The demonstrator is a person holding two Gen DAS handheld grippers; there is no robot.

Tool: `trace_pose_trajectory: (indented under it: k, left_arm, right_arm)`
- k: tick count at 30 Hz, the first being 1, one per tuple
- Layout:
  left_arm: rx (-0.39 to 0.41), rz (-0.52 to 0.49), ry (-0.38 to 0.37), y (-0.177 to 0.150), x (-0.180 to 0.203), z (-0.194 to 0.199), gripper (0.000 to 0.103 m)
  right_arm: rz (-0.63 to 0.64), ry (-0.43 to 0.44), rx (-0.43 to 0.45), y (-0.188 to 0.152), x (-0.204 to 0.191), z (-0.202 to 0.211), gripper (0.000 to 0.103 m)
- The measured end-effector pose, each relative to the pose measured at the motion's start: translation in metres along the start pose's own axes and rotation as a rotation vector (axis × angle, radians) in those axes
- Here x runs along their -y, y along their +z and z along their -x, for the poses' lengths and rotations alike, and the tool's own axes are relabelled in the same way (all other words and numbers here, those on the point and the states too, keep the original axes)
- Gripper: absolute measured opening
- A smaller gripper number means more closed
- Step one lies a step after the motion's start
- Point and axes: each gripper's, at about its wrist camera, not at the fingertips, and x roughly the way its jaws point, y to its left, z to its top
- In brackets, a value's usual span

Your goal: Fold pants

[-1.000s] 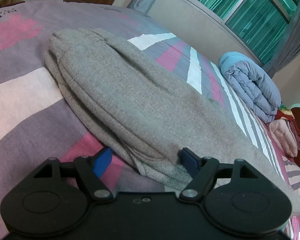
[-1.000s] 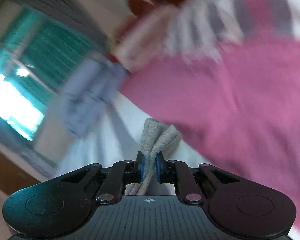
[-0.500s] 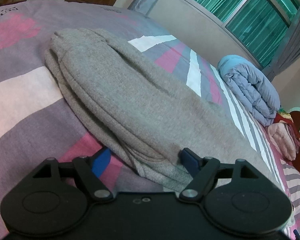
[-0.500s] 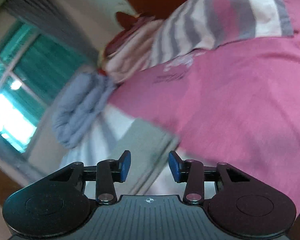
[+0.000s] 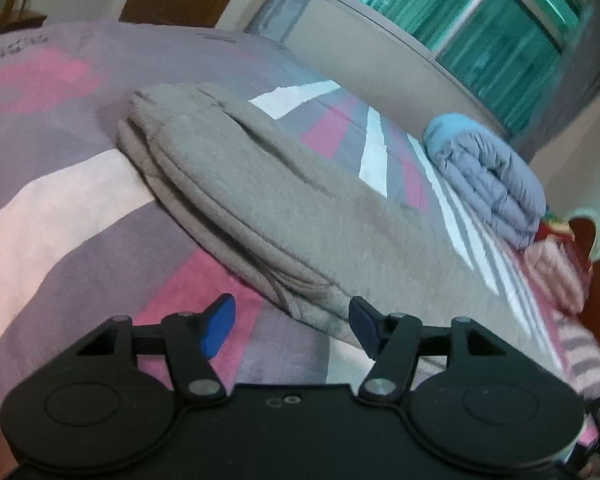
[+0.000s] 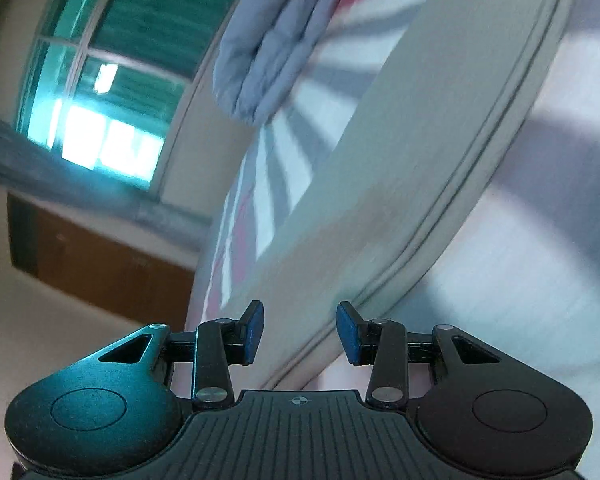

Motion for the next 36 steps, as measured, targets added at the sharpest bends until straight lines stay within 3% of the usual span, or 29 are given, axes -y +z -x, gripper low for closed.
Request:
trace_pose_trajectory:
  k: [11, 15, 16, 17, 18, 20, 23, 27, 30, 32, 36]
  left_arm:
    - [-0.014, 0.055, -0.065, 0.001, -0.017, -0.003, 0.058]
    - [-0.015, 0.069, -0.077, 0.001, -0.020, -0.003, 0.058]
    - [-0.015, 0.072, -0.079, 0.001, -0.020, -0.003, 0.058]
    - [-0.016, 0.075, -0.081, 0.001, -0.021, -0.003, 0.058]
    - [-0.017, 0.077, -0.082, 0.001, -0.021, -0.003, 0.058]
    - [-0.018, 0.078, -0.086, 0.001, -0.023, -0.003, 0.058]
    - [-0.019, 0.076, -0.085, 0.001, -0.024, -0.003, 0.058]
    - [-0.019, 0.069, -0.074, 0.002, -0.020, -0.003, 0.058]
    - [0.012, 0.075, -0.061, 0.003, -0.022, 0.003, 0.058]
    - [0.057, 0.079, -0.037, 0.007, -0.027, 0.010, 0.058]
    - [0.150, 0.077, 0.043, 0.023, -0.039, 0.020, 0.057]
  right_arm:
    - [-0.094, -0.038, -0.134, -0.019, -0.014, -0.058, 0.042]
    - [-0.099, -0.036, -0.131, -0.018, -0.017, -0.073, 0.041]
    - [-0.122, -0.030, -0.120, -0.018, -0.014, -0.072, 0.036]
    - [-0.131, -0.038, -0.111, -0.018, -0.012, -0.073, 0.015]
    - [-0.129, -0.058, -0.116, -0.019, -0.011, -0.077, 0.006]
    - [-0.097, -0.067, -0.111, -0.021, -0.014, -0.076, 0.004]
    - [-0.018, -0.002, -0.062, -0.030, -0.028, -0.056, 0.004]
    - [-0.058, -0.079, -0.118, -0.034, 0.001, -0.069, 0.002]
    - [-0.105, -0.042, -0.140, -0.028, 0.004, -0.067, 0.010]
    - [-0.056, -0.028, -0.151, -0.023, -0.004, -0.055, 0.033]
    - [0.179, -0.029, -0.173, -0.015, -0.028, -0.035, 0.036]
